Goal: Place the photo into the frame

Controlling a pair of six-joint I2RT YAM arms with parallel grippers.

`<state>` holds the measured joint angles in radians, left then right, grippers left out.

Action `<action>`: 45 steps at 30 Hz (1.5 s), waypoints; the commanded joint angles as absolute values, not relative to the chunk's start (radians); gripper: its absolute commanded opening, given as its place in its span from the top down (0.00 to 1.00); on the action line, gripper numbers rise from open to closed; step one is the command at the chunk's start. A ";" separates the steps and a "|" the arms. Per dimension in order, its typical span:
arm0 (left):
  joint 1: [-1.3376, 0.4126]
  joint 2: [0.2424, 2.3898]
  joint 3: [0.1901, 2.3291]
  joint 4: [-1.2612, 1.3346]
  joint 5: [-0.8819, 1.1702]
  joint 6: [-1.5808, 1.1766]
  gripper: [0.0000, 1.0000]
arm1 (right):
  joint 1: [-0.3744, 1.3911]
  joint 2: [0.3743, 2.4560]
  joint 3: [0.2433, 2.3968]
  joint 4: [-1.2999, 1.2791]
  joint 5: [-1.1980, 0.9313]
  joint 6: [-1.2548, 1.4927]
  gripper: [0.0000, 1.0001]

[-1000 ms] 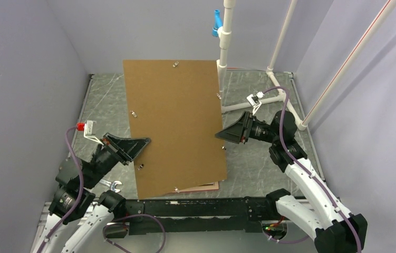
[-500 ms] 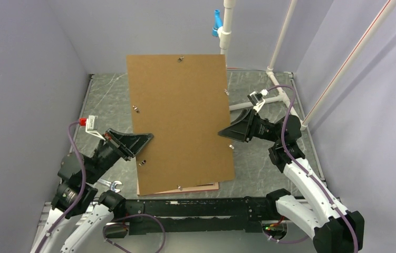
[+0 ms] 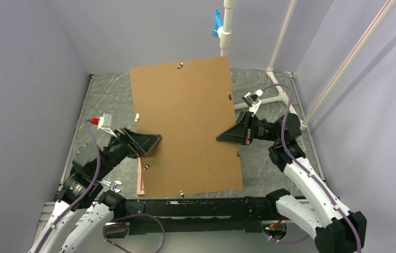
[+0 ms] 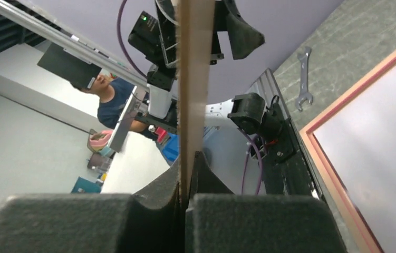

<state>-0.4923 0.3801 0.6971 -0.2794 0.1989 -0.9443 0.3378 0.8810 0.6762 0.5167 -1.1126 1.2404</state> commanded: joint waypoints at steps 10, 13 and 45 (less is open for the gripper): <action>-0.488 0.502 0.875 -0.733 -0.057 -0.718 0.01 | 0.349 0.913 0.950 -0.271 -0.861 0.707 1.00; -0.487 0.476 0.882 -0.716 -0.046 -0.706 0.01 | 0.350 0.931 0.927 -0.258 -0.853 0.716 1.00; -0.471 0.694 0.807 -0.707 0.074 -0.662 0.01 | 0.364 1.022 0.742 0.034 -0.868 0.835 1.00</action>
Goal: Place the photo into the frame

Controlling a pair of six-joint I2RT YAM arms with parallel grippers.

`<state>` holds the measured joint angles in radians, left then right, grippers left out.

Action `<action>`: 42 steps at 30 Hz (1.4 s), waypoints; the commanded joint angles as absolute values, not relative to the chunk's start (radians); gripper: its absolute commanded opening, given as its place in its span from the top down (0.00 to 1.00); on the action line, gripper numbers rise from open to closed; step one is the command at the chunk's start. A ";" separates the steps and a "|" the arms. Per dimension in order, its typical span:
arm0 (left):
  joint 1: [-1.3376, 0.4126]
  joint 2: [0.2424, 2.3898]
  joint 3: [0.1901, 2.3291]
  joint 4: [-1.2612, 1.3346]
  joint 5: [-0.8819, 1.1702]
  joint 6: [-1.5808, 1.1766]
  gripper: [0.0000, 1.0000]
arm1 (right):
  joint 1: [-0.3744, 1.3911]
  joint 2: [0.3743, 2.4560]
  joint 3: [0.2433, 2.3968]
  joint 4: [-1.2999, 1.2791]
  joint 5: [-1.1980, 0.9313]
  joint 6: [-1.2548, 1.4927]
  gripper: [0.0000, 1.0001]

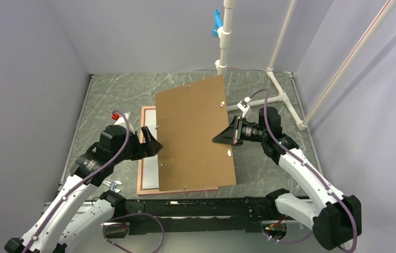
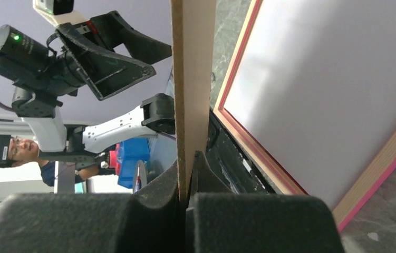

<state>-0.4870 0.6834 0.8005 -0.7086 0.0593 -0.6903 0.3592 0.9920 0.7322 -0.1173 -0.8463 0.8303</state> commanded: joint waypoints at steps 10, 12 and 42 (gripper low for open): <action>-0.365 0.723 0.726 -0.707 0.130 -0.620 0.01 | 0.373 1.201 0.755 0.115 -0.890 0.813 1.00; -0.327 0.721 0.698 -0.704 0.139 -0.610 0.01 | 0.375 1.225 0.756 0.138 -0.891 0.825 1.00; -0.100 0.900 0.510 -0.557 0.059 -0.604 0.50 | 0.421 1.459 0.821 0.223 -0.824 0.981 1.00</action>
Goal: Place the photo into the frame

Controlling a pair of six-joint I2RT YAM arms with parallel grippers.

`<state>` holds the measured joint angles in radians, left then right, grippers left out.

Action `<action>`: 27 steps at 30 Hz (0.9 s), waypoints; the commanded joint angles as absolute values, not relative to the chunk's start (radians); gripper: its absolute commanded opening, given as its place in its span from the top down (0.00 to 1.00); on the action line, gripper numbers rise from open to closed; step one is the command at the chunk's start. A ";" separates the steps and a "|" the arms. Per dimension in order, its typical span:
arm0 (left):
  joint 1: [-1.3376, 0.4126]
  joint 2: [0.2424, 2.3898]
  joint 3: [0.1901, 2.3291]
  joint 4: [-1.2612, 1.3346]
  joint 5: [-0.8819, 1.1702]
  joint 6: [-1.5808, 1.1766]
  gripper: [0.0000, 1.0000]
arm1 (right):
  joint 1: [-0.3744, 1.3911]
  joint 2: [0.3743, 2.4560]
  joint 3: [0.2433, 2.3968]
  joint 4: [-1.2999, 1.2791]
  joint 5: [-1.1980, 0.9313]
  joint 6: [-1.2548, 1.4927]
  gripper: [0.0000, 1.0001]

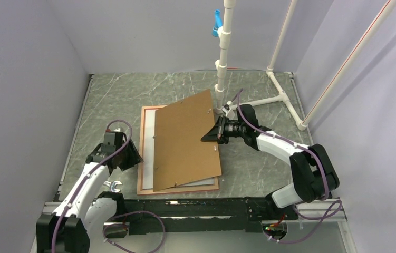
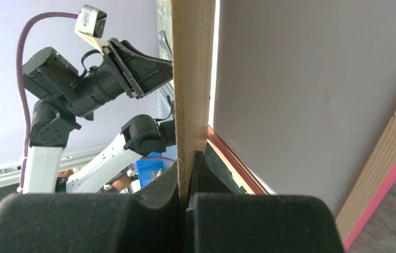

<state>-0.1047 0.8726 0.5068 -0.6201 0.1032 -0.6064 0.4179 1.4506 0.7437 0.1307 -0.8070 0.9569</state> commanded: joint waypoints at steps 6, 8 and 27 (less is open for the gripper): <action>-0.100 0.935 0.487 -0.523 0.032 -0.596 0.56 | 0.434 1.521 0.861 0.224 -0.837 0.987 1.00; -0.100 0.949 0.482 -0.511 0.039 -0.591 0.57 | 0.442 1.547 0.879 0.222 -0.836 0.978 1.00; -0.100 1.012 0.460 -0.447 0.089 -0.564 0.54 | 0.537 1.721 0.945 0.198 -0.830 0.918 1.00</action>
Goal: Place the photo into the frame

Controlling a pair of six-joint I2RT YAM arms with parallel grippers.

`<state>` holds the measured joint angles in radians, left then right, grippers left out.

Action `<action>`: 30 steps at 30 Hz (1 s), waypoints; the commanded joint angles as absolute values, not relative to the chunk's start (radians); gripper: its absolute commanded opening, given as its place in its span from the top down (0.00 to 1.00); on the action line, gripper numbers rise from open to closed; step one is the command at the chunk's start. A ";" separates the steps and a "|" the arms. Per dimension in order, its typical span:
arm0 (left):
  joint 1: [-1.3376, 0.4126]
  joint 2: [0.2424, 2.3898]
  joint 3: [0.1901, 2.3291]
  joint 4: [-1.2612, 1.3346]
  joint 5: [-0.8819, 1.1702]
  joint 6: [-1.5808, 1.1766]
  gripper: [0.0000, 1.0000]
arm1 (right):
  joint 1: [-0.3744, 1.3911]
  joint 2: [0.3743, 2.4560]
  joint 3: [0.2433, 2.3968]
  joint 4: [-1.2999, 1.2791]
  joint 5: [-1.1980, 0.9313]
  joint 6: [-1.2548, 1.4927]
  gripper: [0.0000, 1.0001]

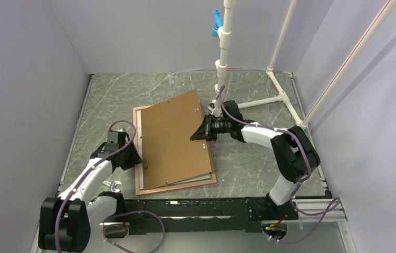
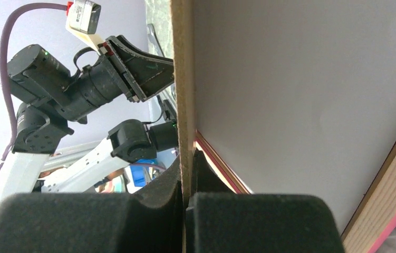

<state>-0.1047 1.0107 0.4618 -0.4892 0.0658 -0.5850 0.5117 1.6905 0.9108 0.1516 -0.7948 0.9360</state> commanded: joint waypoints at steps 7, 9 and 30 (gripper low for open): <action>-0.101 0.998 0.454 -0.418 0.142 -0.546 0.38 | 0.549 1.784 0.960 0.189 -0.873 0.896 1.00; -0.100 0.987 0.448 -0.408 0.158 -0.541 0.33 | 0.549 1.804 0.966 0.176 -0.882 0.880 1.00; -0.118 1.039 0.411 -0.233 0.394 -0.484 0.16 | 0.579 1.894 1.028 0.069 -0.954 0.733 1.00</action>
<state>-0.0917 1.0130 0.4282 -0.3855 0.2016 -0.4839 0.5243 1.8450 1.0191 0.1505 -0.8749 0.8371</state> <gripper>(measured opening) 0.844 0.020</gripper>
